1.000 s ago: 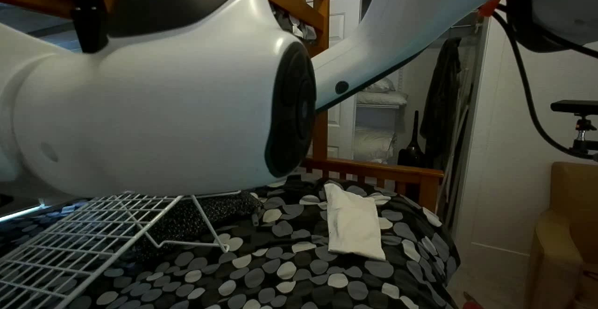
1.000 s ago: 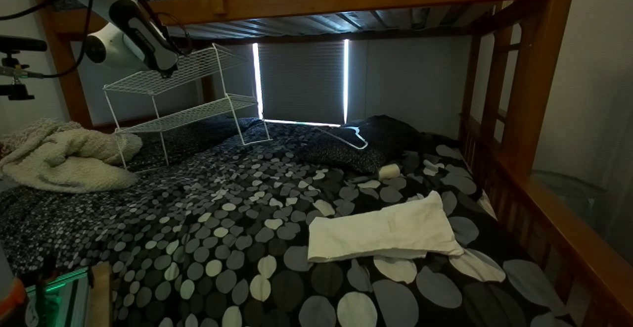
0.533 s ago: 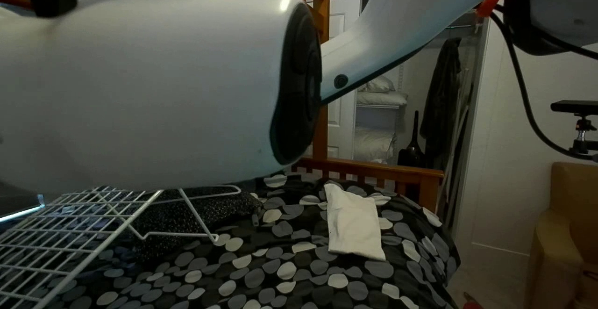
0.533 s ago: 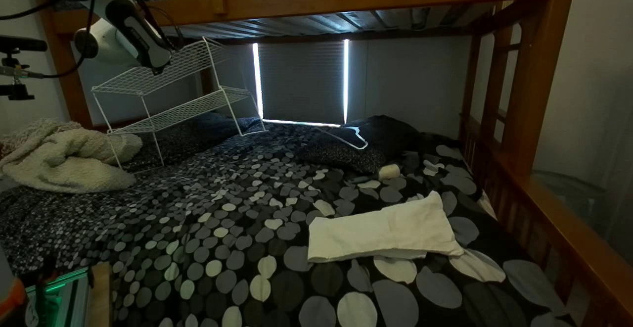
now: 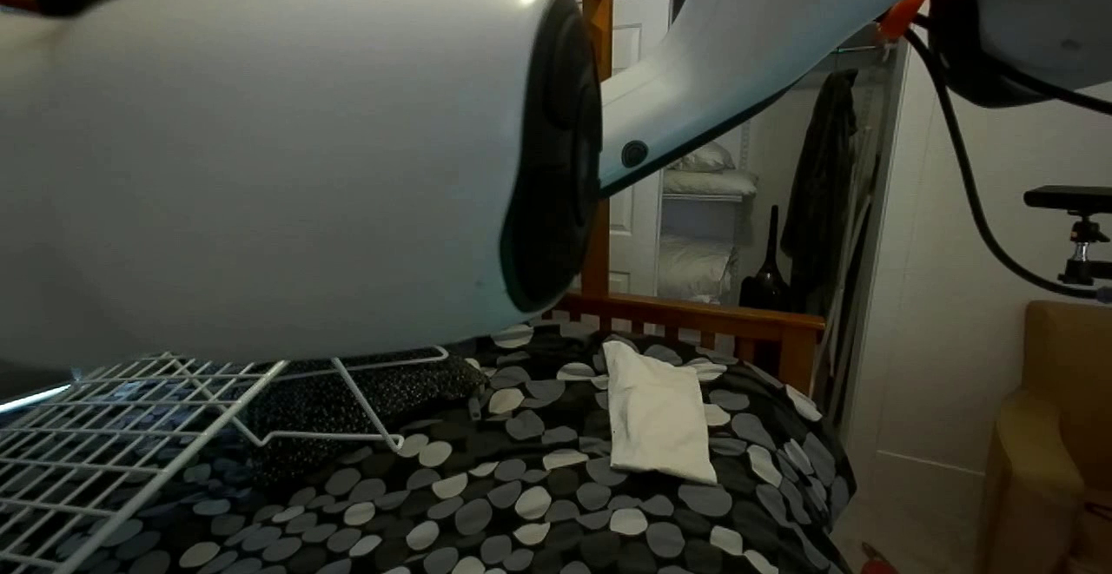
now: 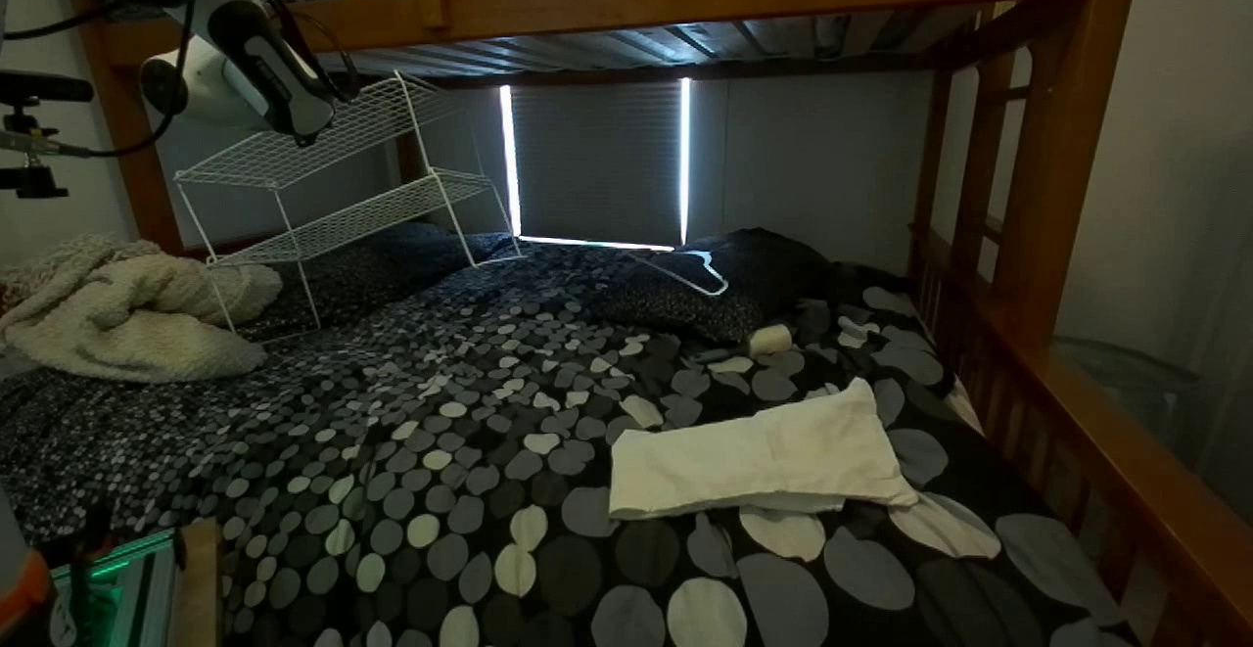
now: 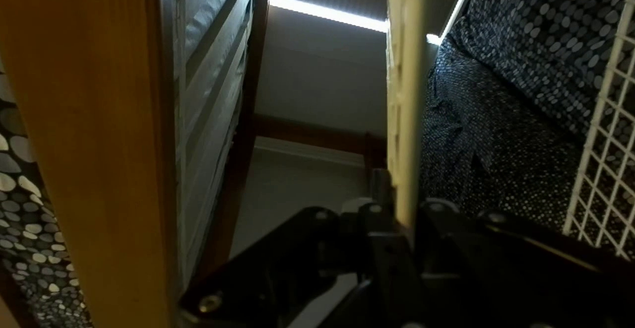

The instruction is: Move the wire rack to the left

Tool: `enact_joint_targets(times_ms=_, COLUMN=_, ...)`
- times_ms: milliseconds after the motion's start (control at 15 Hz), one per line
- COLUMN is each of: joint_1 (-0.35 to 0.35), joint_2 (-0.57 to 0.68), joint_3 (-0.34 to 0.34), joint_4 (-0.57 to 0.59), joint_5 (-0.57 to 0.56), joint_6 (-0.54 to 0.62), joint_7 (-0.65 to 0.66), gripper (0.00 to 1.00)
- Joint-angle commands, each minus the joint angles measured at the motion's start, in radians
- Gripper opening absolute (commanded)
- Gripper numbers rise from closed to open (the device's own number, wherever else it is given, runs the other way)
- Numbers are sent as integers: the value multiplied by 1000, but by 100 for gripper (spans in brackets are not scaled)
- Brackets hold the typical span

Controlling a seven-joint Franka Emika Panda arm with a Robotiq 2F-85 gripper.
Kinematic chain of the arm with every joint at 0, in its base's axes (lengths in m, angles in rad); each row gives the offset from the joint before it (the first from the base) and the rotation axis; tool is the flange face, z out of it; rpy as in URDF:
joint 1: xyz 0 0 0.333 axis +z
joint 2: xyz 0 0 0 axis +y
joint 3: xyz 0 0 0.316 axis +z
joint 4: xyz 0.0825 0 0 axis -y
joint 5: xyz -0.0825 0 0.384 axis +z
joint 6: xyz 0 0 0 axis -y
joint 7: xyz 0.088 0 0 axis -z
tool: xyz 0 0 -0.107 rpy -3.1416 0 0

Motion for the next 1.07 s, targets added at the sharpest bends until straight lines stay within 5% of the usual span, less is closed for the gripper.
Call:
enact_joint_targets(times_ms=0, joint_1=1, joint_2=0, joint_3=-1, joint_4=1, joint_5=4, joint_6=1, joint_7=-3, gripper=5)
enact_joint_targets(times_ms=533, joint_1=1, joint_2=0, joint_3=-1, joint_4=1, joint_5=4, joint_6=1, joint_7=-2, gripper=1)
enact_joint_targets(times_ms=933, joint_1=-19, joint_2=94, joint_3=2, joint_4=71, joint_5=-12, joint_6=121, joint_7=-21, gripper=1)
enact_joint_targets(times_ms=1000, joint_1=-63, joint_2=118, joint_3=55, joint_4=85, joint_5=-15, joint_6=124, joint_7=-37, gripper=1)
